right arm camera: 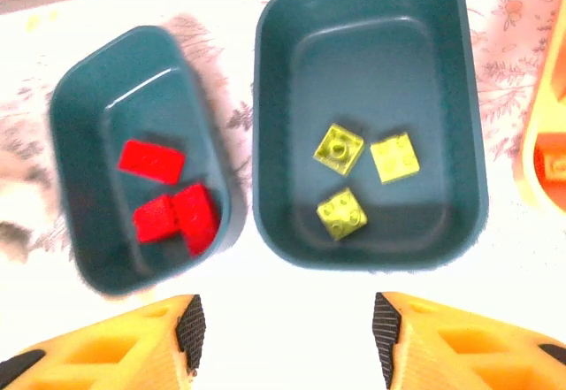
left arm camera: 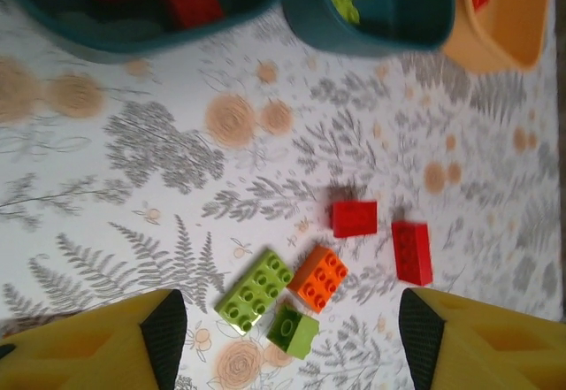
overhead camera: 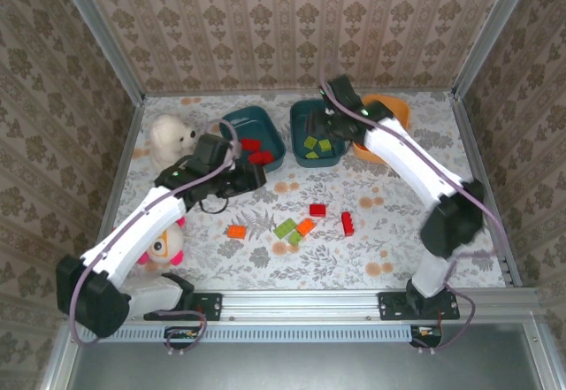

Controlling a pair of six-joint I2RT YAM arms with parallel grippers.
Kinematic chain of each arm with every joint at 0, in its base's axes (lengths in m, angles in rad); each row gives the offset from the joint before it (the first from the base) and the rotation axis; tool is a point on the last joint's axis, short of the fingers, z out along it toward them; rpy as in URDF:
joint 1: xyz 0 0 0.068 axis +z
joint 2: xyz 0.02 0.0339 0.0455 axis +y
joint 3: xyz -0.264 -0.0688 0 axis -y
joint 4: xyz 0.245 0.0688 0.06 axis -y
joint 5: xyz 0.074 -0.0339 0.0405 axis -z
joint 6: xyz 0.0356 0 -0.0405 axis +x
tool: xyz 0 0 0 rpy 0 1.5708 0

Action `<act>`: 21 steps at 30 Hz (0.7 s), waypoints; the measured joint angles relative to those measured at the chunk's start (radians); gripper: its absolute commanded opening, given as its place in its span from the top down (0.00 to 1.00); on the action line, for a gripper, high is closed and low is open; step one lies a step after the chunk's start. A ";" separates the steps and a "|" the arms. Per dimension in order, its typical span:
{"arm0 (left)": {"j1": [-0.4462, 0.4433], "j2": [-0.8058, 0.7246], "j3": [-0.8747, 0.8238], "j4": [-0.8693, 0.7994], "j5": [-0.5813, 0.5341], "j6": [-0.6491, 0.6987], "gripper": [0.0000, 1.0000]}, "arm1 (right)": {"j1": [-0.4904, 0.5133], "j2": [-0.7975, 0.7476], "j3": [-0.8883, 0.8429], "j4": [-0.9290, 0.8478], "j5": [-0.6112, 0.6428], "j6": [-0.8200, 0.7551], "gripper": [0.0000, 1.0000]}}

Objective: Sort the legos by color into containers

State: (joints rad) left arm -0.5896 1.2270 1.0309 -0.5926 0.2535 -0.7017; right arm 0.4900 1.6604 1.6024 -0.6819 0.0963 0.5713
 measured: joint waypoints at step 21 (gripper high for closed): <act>-0.310 0.697 0.464 -0.106 -0.055 0.418 0.19 | -0.003 -0.974 -0.781 -0.183 -0.047 0.170 0.26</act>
State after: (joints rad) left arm -0.8993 1.9244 1.4948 -0.6991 0.1982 -0.2832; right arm 0.4870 0.6865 0.8215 -0.8646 0.0498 0.7414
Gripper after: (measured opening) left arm 0.811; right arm 0.738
